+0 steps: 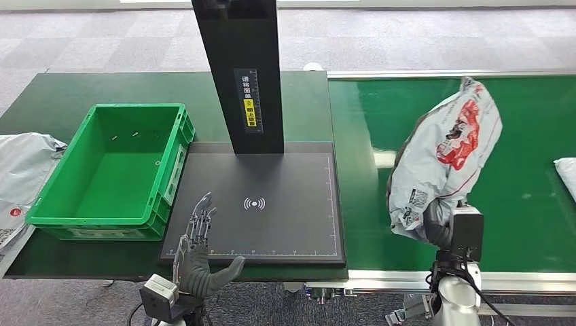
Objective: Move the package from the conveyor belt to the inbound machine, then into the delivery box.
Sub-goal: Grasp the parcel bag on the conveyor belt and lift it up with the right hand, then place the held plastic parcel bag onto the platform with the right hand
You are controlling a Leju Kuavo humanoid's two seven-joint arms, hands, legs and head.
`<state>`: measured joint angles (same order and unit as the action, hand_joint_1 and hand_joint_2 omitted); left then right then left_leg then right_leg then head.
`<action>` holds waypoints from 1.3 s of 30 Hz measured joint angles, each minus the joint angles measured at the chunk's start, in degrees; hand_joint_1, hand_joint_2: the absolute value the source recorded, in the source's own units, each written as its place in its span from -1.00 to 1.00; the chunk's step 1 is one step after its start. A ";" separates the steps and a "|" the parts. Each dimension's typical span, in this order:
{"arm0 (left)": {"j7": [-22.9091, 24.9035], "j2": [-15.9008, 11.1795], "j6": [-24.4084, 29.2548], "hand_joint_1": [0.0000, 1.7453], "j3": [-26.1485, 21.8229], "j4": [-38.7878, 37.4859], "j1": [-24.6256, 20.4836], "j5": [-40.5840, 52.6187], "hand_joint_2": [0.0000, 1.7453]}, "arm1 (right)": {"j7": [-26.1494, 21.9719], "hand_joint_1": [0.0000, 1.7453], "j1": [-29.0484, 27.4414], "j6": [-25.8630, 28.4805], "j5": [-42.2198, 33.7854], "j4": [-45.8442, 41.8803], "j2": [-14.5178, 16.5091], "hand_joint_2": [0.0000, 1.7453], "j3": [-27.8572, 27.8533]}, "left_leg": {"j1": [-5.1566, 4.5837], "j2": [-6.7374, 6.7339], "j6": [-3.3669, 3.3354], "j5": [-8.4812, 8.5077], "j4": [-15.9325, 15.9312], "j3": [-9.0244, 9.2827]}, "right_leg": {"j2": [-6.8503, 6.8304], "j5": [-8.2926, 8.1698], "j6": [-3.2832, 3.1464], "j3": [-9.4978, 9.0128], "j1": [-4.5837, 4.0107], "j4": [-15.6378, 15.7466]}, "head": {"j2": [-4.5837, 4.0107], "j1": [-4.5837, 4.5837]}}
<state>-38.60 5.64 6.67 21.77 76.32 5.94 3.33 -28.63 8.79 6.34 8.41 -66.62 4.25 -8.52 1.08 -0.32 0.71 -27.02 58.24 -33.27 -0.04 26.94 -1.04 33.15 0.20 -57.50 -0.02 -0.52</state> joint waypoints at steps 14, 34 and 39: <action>-0.49 0.39 -2.92 -1.00 -0.05 0.57 -0.73 1.48 1.00 | 9.16 1.00 5.15 -6.38 43.17 -4.31 -3.06 1.00 16.26 | 0.01 0.06 -0.01 0.17 -0.01 -0.11 | -0.07 -0.04 -0.04 0.08 0.00 -0.03 | 0.00 0.00; -0.75 0.83 -2.16 -1.00 -0.08 1.88 0.61 2.66 1.00 | 5.69 1.00 26.34 -8.63 45.00 26.00 -8.80 1.00 55.38 | 0.01 0.15 0.00 0.17 0.00 -0.15 | -0.15 -0.03 -0.04 0.12 0.00 -0.06 | 0.00 0.00; -0.60 1.31 -2.25 -1.00 0.31 1.88 0.61 2.33 1.00 | 2.82 1.00 26.39 -6.97 42.86 26.36 -7.70 1.00 60.07 | 0.02 0.08 0.01 0.18 0.00 -0.08 | -0.07 -0.04 -0.05 0.11 0.00 -0.06 | 0.00 0.00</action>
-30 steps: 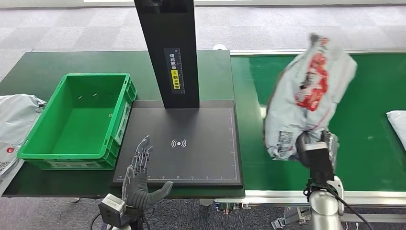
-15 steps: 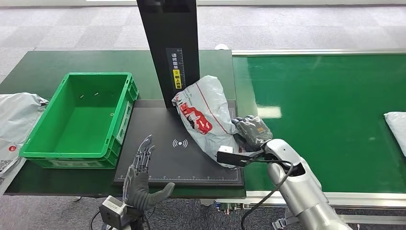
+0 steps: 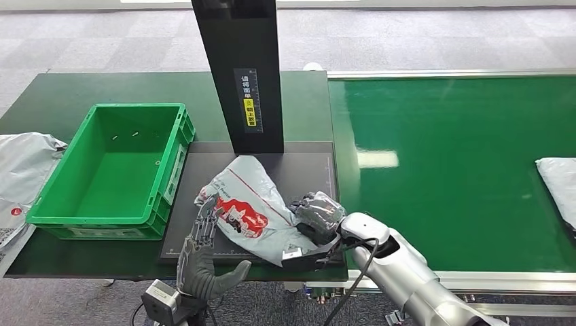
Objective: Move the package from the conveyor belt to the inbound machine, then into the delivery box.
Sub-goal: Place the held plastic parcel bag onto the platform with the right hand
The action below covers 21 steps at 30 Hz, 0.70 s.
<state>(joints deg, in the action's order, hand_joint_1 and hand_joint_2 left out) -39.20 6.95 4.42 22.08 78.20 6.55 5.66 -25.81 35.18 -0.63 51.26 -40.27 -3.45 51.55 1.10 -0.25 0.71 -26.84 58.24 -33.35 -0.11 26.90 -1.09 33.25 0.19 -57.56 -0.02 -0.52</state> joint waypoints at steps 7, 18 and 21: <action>0.42 0.07 0.49 -1.00 0.09 0.18 0.09 -1.17 1.00 | 6.38 -1.00 -0.36 13.47 2.75 0.20 1.22 1.00 4.40 | 0.01 0.01 0.00 0.01 0.00 -0.01 | 0.00 -0.01 -0.01 0.00 -0.01 -0.02 | 0.00 0.00; 0.65 0.07 1.33 -1.00 0.21 0.31 -0.05 -2.46 1.00 | 7.46 -1.00 -3.28 34.70 -3.58 -2.06 2.08 1.00 -2.12 | -0.05 0.05 0.00 0.00 0.01 -0.07 | -0.03 0.00 0.00 0.03 0.00 0.00 | 0.00 0.01; 0.84 0.07 2.06 -1.00 0.20 0.30 -0.09 -2.68 1.00 | 2.00 -1.00 -5.40 34.32 -11.68 -3.94 2.68 1.00 -6.33 | -0.05 0.06 0.00 0.00 0.01 -0.08 | -0.05 0.00 0.01 0.04 0.00 0.00 | 0.00 0.00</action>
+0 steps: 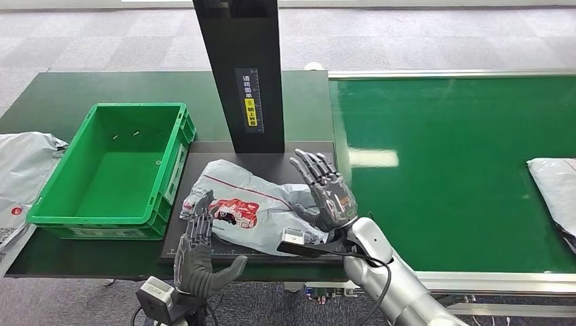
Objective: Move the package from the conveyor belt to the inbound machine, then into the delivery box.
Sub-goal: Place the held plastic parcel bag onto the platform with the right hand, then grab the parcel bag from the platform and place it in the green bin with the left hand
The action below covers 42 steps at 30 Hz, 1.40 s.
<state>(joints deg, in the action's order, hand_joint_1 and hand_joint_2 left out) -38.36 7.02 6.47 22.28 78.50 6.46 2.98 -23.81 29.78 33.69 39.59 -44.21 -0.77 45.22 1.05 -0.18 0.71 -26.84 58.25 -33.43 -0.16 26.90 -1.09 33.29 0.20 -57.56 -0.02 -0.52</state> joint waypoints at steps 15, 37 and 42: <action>4.77 0.16 17.94 -1.00 1.71 -3.11 -3.80 23.65 1.00 | -16.47 -1.00 -17.26 -32.99 -42.63 -25.44 2.33 1.00 -20.57 | 0.01 0.06 0.00 0.00 0.00 -0.10 | -0.06 0.01 0.00 0.12 0.00 0.01 | 0.00 0.00; 41.64 1.87 -0.88 1.00 -1.36 -30.34 -25.11 59.66 1.00 | -15.27 -1.00 -31.07 -44.89 -41.18 -39.44 10.76 1.00 -39.55 | 0.00 0.11 0.07 -0.11 -0.23 0.41 | -0.17 0.15 -0.08 -0.51 0.03 0.03 | 0.00 0.01; 39.78 1.45 -2.05 1.00 -4.85 -32.79 -25.62 58.79 1.00 | -14.52 -1.00 -31.55 -43.53 -41.48 -40.14 11.60 1.00 -40.98 | 0.00 -0.10 0.04 -0.47 -0.35 1.17 | -0.06 0.26 -0.29 -1.12 0.05 0.05 | 0.00 0.00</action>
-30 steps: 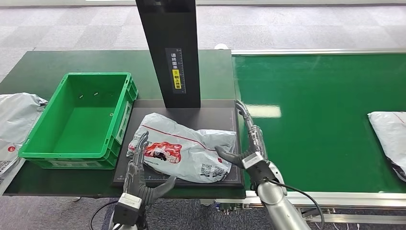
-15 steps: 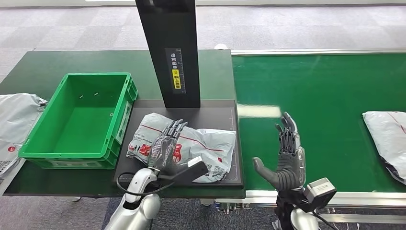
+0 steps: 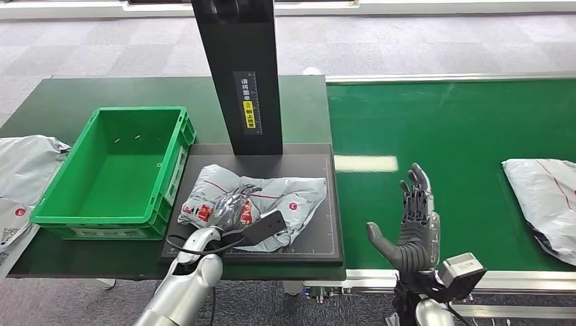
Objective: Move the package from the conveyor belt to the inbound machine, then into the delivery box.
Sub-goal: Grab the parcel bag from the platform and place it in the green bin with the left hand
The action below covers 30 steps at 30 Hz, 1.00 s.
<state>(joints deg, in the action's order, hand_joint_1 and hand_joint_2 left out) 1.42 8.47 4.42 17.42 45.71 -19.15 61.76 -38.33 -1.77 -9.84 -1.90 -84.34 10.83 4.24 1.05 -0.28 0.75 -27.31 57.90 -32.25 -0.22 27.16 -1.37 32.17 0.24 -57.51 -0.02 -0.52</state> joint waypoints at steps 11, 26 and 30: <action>-5.15 -0.79 1.08 1.00 -4.30 2.42 2.92 -0.99 1.00 | 2.19 -1.00 -2.39 0.31 -2.07 -2.30 0.27 1.00 -1.32 | 0.01 -0.08 0.34 0.41 -0.36 0.61 | 0.18 -0.08 -0.32 -0.30 -0.01 -0.03 | 0.00 0.00; -25.81 -2.48 34.65 1.00 -7.89 21.18 16.13 2.97 1.00 | 4.58 -1.00 -4.13 4.57 -4.79 -4.57 0.25 1.00 -2.17 | 0.02 -0.07 0.51 0.39 -0.36 -0.22 | 0.24 0.03 -0.41 0.62 -0.02 -0.06 | 0.00 0.00; -37.99 -0.53 35.73 1.00 -9.58 30.30 18.47 7.17 1.00 | 4.52 -1.00 -3.97 6.90 -4.34 -4.57 0.22 1.00 -2.18 | -0.01 -0.06 0.50 0.37 -0.33 -0.35 | 0.22 0.06 -0.35 0.72 0.01 -0.05 | 0.00 0.00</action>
<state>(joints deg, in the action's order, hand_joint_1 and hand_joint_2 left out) -36.57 7.94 40.15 7.84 76.01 -0.68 68.94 -33.81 -5.74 -2.94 -6.24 -88.91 11.06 2.05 1.04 -0.34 1.26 -26.94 57.57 -32.61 0.00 27.23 -1.73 32.89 0.25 -57.56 -0.02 -0.52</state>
